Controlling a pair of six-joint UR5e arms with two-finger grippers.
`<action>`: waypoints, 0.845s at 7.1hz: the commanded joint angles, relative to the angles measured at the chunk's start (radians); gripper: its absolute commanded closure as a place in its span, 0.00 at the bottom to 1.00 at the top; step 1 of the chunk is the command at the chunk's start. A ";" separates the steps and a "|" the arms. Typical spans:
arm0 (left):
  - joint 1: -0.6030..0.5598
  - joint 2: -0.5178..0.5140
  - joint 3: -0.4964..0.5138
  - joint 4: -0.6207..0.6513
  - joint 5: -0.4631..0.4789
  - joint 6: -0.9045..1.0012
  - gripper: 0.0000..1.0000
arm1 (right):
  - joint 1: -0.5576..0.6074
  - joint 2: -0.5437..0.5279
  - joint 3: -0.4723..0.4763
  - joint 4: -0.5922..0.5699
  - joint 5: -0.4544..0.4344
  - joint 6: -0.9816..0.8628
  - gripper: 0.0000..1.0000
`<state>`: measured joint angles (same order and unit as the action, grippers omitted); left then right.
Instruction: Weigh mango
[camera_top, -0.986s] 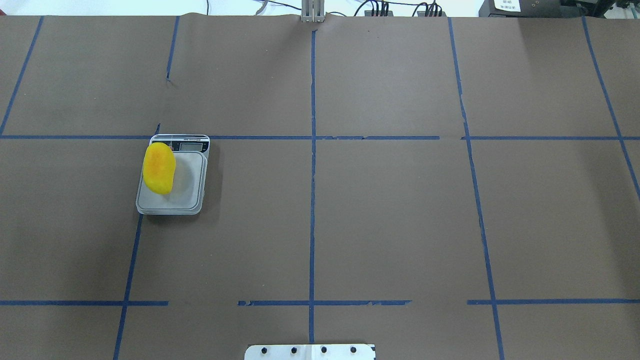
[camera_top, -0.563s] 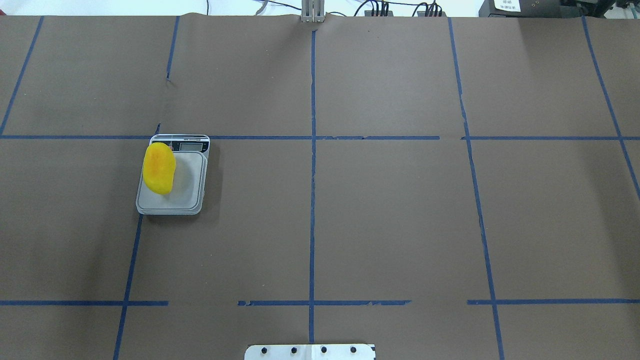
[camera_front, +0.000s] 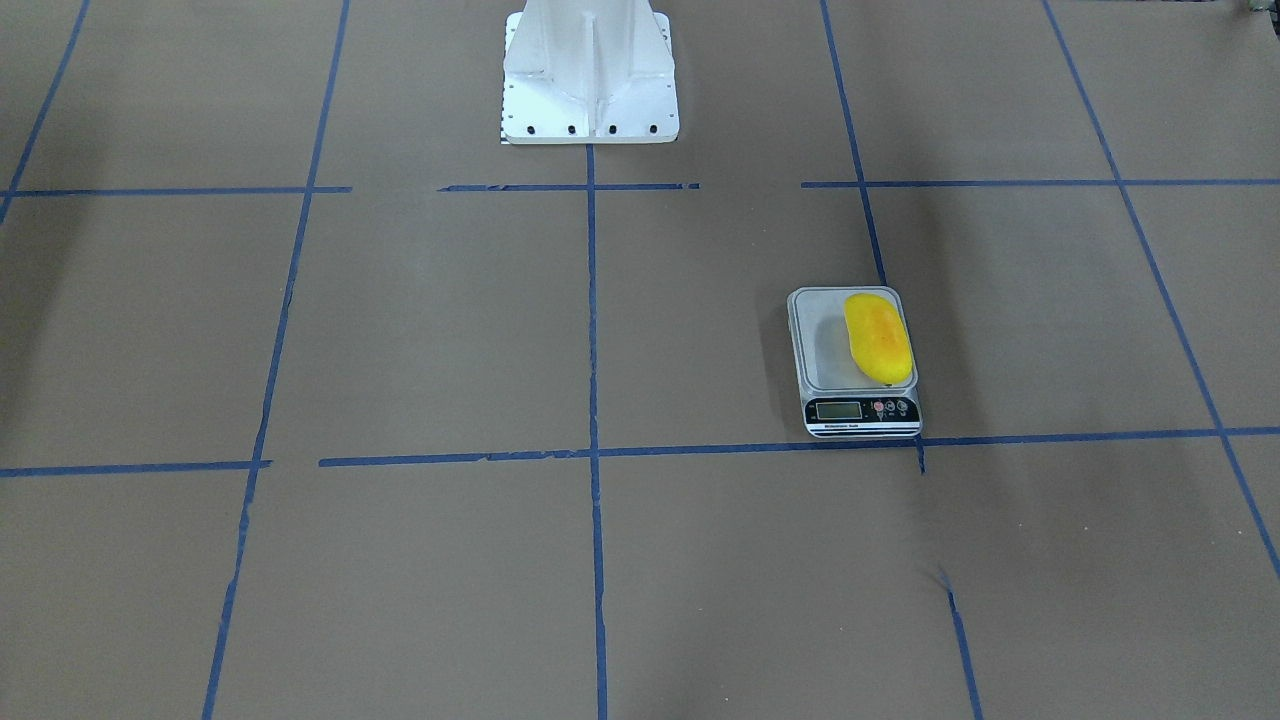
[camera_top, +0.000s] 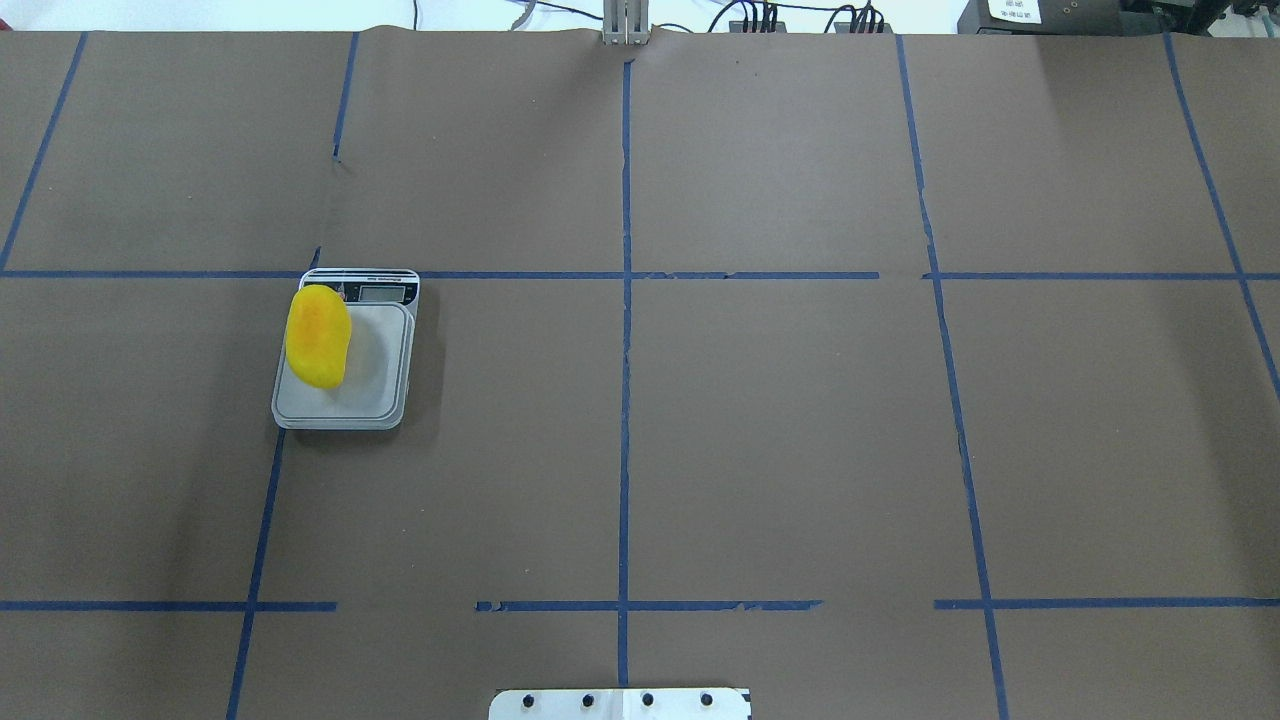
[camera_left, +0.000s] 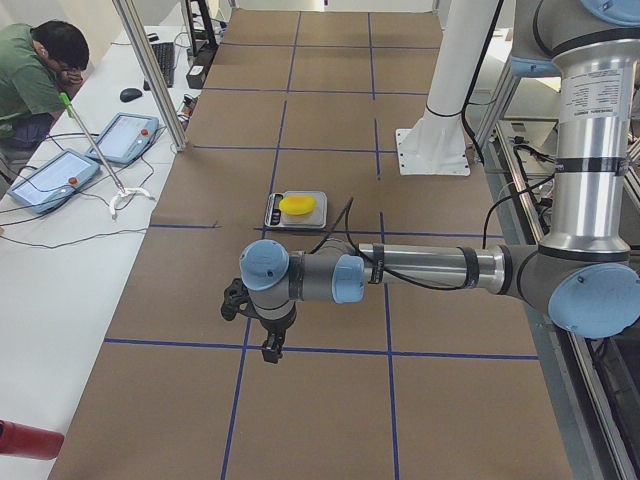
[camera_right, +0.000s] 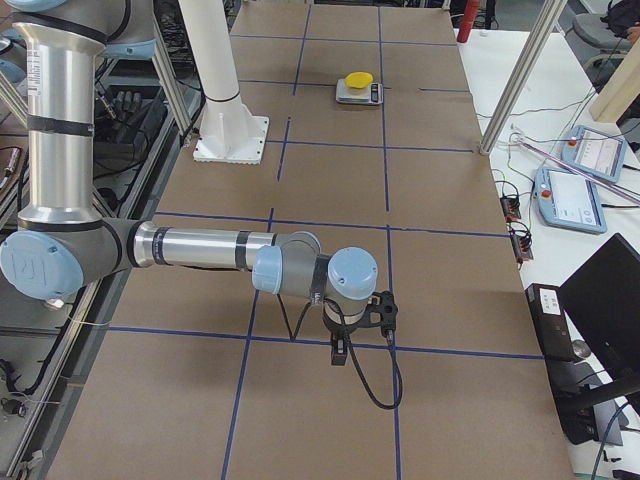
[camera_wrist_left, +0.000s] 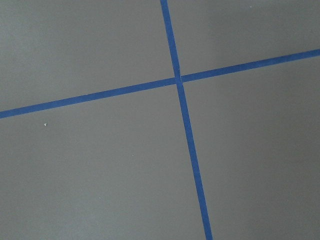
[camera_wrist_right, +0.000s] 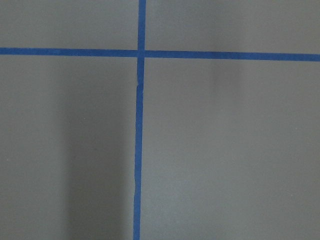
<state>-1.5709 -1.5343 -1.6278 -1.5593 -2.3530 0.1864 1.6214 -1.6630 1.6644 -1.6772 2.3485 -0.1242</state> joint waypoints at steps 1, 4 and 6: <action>-0.009 -0.001 -0.003 0.005 0.000 -0.010 0.00 | 0.000 0.000 0.000 -0.001 0.000 0.000 0.00; -0.034 0.000 -0.004 0.016 0.001 -0.057 0.00 | 0.000 -0.001 0.000 -0.001 0.000 0.000 0.00; -0.034 0.000 -0.007 0.016 0.003 -0.078 0.00 | 0.000 0.000 0.000 -0.001 0.000 0.000 0.00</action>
<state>-1.6029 -1.5342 -1.6340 -1.5433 -2.3508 0.1204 1.6214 -1.6635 1.6644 -1.6780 2.3485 -0.1243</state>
